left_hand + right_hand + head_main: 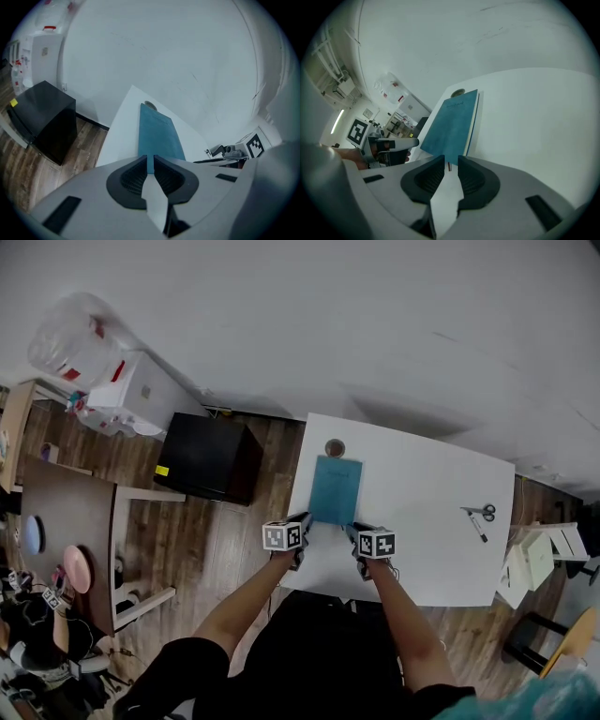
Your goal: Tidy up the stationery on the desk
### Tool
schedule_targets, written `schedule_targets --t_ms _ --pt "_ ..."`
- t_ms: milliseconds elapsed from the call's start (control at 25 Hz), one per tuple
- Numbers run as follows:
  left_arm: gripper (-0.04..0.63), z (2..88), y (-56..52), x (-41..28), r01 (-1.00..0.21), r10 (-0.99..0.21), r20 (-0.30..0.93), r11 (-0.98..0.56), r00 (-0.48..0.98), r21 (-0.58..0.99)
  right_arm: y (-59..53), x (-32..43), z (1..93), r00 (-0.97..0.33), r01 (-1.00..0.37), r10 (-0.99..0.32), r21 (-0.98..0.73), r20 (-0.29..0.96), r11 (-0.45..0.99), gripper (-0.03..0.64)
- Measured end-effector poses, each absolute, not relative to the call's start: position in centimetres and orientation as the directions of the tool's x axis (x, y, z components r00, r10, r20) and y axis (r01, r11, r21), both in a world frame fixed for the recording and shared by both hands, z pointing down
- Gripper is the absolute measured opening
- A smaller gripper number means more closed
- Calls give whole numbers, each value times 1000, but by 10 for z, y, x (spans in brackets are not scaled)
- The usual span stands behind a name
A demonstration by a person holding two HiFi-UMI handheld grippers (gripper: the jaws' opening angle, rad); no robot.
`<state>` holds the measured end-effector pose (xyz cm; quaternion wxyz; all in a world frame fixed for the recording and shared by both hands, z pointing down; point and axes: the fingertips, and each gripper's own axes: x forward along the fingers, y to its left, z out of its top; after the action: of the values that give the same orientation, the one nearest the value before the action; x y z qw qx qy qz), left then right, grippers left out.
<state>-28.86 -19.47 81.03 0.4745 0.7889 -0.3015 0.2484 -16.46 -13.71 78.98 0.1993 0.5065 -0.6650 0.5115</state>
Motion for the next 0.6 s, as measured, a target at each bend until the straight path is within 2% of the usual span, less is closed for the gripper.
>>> schedule_targets --t_ms 160,320,600 --pt "51 799 -171 -275 -680 -269 626 -354 732 643 -113 -159 776 -414 -887 -484 -460 771 25 97" --pt "31 794 -141 -256 -659 -240 623 -407 745 632 -87 -142 761 -425 -875 -531 -482 733 34 97" --pt "14 786 -85 -193 -651 -206 639 -455 741 608 -31 -51 731 -363 -892 -609 -452 705 9 46"
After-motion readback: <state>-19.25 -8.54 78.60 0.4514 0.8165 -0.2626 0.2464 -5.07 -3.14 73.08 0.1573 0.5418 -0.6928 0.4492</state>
